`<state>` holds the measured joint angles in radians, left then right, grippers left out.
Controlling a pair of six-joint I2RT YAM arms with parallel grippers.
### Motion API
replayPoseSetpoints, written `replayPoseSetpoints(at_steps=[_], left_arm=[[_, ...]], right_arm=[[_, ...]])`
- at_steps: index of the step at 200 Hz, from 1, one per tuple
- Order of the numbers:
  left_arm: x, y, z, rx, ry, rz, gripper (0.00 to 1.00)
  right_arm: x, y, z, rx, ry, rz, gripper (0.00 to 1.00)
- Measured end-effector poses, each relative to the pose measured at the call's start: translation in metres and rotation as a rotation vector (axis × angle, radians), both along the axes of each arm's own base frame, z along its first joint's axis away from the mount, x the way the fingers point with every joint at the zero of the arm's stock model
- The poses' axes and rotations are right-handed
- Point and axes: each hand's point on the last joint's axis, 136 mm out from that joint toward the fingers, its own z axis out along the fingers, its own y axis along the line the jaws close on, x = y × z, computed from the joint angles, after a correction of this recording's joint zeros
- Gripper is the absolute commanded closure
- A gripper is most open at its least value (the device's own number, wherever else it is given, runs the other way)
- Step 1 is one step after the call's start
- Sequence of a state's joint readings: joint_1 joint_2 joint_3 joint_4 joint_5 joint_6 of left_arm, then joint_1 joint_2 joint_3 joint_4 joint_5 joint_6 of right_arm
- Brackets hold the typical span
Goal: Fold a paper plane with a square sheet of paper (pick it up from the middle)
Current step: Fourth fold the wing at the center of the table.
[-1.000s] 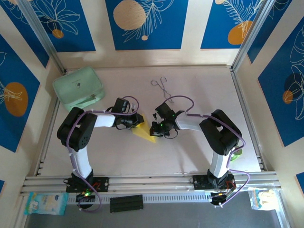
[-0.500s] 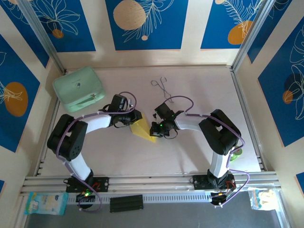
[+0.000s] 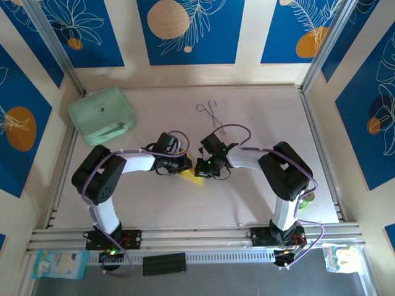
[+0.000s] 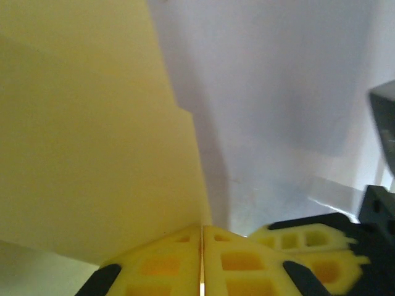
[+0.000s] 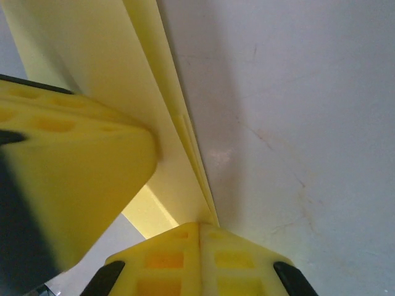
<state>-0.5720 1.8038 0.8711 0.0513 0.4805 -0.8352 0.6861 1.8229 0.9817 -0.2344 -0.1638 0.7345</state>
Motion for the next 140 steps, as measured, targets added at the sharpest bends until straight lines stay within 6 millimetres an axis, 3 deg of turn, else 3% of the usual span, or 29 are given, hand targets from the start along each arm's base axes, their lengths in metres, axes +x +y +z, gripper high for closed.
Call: replayPoseSetpoints(at_steps=[140], left_arm=[[0.001,0.000,-0.005,0.003,0.001,0.003,0.94]], right_arm=[[-0.005,0.007,0.018,0.107,0.005,0.031,0.95]])
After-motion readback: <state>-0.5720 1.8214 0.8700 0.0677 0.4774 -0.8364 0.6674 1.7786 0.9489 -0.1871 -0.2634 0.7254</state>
